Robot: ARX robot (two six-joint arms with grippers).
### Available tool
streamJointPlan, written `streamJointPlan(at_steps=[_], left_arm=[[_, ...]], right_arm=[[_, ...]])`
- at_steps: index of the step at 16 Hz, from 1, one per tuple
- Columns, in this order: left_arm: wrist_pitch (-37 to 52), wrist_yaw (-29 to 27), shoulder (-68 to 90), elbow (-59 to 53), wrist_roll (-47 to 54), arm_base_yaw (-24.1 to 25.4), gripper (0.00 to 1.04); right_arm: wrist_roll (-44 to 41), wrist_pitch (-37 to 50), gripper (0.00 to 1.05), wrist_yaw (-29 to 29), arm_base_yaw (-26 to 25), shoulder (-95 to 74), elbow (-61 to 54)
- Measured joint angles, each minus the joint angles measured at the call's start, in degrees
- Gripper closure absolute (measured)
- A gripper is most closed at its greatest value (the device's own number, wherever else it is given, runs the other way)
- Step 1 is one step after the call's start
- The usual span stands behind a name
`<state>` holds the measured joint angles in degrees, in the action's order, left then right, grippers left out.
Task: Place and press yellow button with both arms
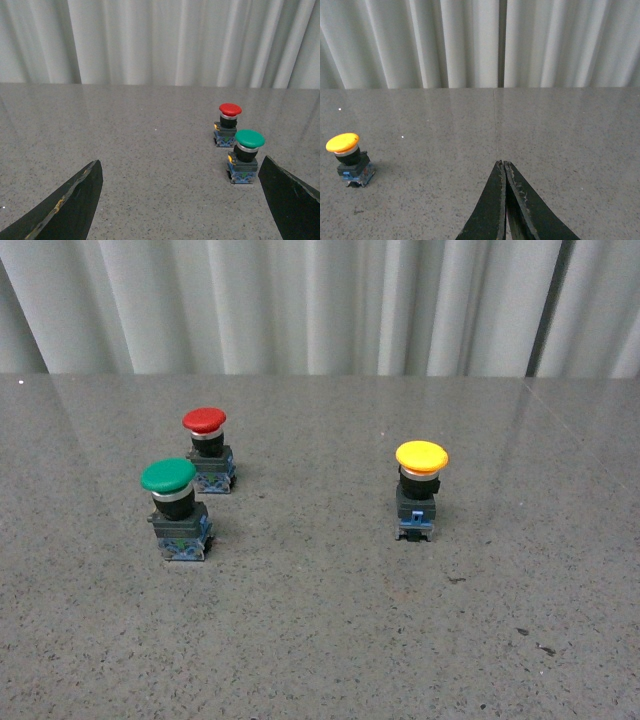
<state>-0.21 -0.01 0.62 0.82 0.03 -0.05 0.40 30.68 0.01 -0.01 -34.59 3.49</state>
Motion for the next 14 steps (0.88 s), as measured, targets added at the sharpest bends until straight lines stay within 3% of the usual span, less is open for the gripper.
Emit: streamJointPlan(at_steps=[2,4,14], left_arm=[[0.0,0.0,0.0,0.0,0.0,0.0,0.07],[0.0,0.0,0.0,0.0,0.0,0.0,0.07],[0.0,0.0,0.0,0.0,0.0,0.0,0.07]], right_arm=[[0.0,-2.9,1.03,0.0,0.0,3.9,-1.0],[0.0,0.1,1.03,0.0,0.0,4.5,-2.6],[0.0,-17.5,1.03,0.0,0.0,21.5,-2.8]])
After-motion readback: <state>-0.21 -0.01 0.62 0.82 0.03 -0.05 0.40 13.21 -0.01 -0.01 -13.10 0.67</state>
